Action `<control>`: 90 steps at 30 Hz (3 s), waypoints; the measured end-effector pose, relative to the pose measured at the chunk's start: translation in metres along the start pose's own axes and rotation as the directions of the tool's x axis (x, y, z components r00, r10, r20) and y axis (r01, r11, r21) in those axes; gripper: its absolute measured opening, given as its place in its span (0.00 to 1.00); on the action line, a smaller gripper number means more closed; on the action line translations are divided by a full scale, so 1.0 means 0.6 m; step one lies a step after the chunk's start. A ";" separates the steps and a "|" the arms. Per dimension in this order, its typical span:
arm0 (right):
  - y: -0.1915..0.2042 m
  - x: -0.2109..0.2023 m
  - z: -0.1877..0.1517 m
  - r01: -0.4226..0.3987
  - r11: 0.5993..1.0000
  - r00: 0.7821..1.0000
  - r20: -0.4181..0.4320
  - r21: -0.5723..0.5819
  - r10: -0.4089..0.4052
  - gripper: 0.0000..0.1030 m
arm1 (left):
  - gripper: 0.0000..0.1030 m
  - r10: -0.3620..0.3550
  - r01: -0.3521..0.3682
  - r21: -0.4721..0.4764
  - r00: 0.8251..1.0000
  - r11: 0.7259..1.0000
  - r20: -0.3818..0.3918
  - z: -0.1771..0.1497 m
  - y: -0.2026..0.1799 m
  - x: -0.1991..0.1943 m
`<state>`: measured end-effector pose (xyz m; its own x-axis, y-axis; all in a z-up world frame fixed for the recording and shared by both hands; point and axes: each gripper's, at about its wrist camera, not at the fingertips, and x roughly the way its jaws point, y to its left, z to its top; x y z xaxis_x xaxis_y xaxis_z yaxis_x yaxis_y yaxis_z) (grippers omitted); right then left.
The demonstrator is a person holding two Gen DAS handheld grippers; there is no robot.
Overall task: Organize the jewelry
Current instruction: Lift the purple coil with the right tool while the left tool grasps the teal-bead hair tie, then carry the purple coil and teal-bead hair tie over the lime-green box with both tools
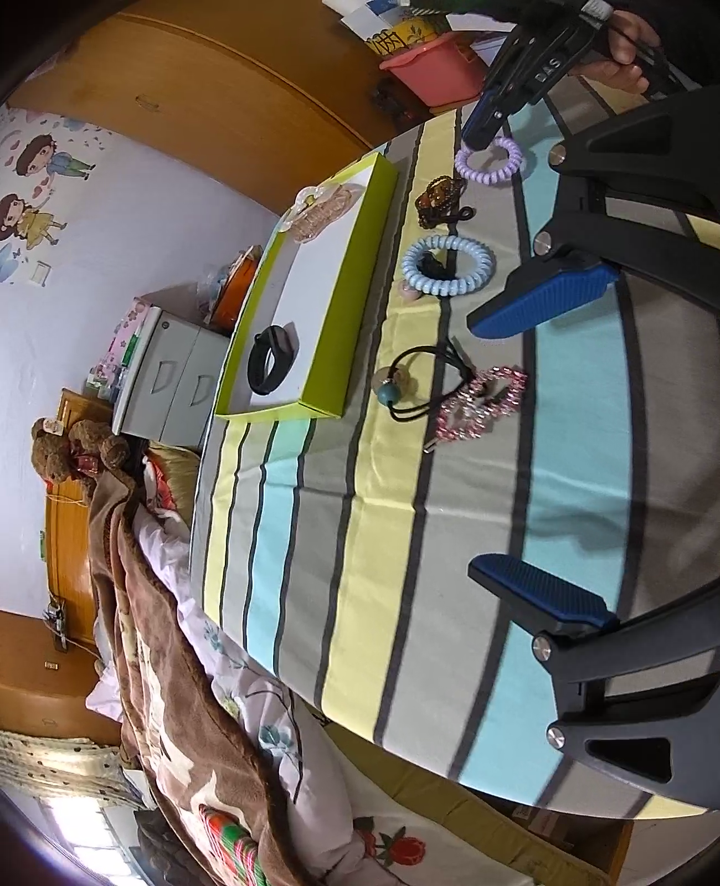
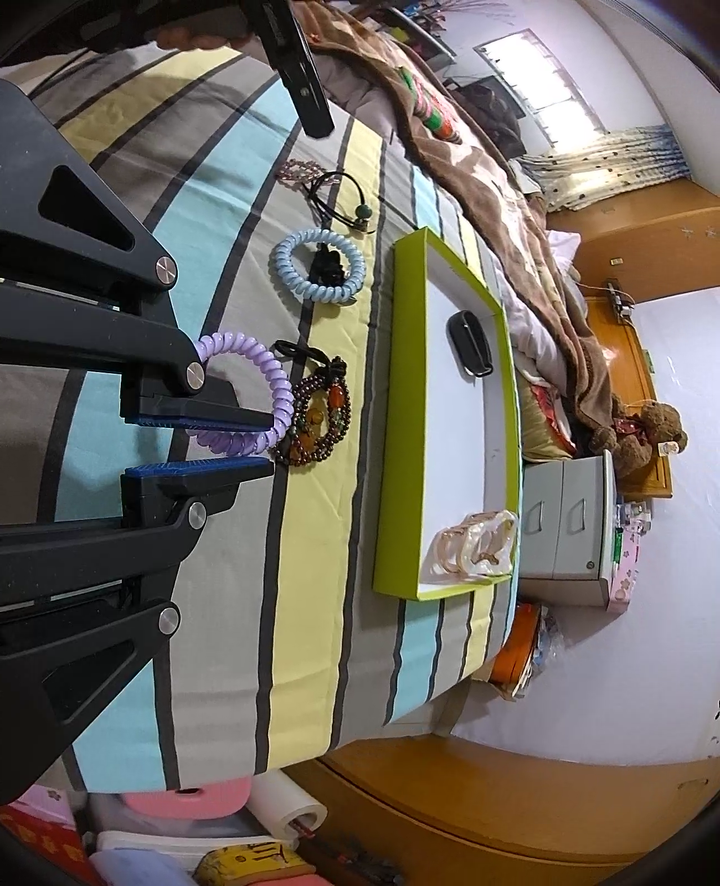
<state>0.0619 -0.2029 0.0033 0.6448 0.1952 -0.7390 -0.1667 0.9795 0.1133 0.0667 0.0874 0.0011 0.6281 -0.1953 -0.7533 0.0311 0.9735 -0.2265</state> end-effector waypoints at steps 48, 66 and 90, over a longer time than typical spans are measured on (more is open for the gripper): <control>-0.028 0.002 0.019 0.008 1.000 1.000 0.026 0.029 -0.009 0.09 | 0.13 0.062 -0.053 0.154 0.996 0.987 -0.059 0.071 -0.077 0.108; -0.019 -0.038 0.035 0.002 1.000 0.997 0.078 0.030 -0.004 0.09 | 0.13 0.049 -0.051 0.154 0.999 0.987 0.012 0.087 -0.086 0.044; 0.000 -0.061 0.159 -0.004 0.999 0.984 0.177 -0.037 0.010 0.09 | 0.13 0.012 -0.031 0.178 0.994 0.984 0.105 0.158 -0.118 -0.002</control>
<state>0.1094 -0.2051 0.0936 0.7650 0.2111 -0.6084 -0.1963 0.9762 0.0918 0.1373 0.0300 0.0763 0.7065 -0.1700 -0.6870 0.1494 0.9847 -0.0900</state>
